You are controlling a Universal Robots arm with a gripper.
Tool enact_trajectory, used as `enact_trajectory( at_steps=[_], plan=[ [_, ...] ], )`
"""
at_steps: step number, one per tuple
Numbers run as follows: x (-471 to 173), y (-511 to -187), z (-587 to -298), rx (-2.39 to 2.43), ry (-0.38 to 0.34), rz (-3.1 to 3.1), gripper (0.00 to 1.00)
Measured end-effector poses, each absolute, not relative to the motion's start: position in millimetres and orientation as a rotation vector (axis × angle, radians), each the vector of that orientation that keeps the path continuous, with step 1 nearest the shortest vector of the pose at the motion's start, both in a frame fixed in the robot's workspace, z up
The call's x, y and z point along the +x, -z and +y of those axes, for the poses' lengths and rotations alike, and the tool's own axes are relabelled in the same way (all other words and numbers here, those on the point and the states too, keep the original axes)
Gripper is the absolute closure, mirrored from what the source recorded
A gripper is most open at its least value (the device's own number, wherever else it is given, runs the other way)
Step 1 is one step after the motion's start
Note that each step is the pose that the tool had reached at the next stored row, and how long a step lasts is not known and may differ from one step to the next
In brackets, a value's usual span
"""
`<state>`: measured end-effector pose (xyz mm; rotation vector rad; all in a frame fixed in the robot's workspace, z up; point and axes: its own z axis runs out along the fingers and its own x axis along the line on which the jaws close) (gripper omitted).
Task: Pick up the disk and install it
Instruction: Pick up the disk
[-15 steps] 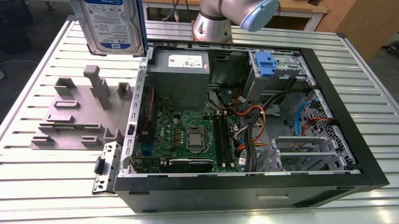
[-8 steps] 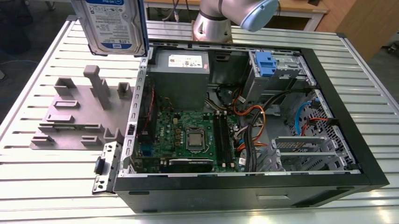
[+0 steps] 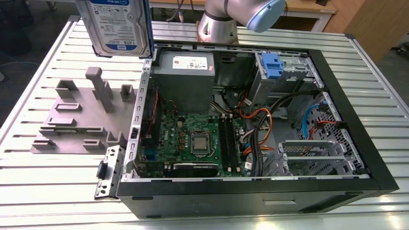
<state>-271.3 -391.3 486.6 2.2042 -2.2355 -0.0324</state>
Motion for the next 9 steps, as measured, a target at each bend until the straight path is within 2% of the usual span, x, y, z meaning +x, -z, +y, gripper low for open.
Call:
enact_trajectory(
  at_steps=[9],
  plan=[
    [-267.7, -486.5, -391.3, 2.204, 0.032, -2.236, 0.63]
  ],
)
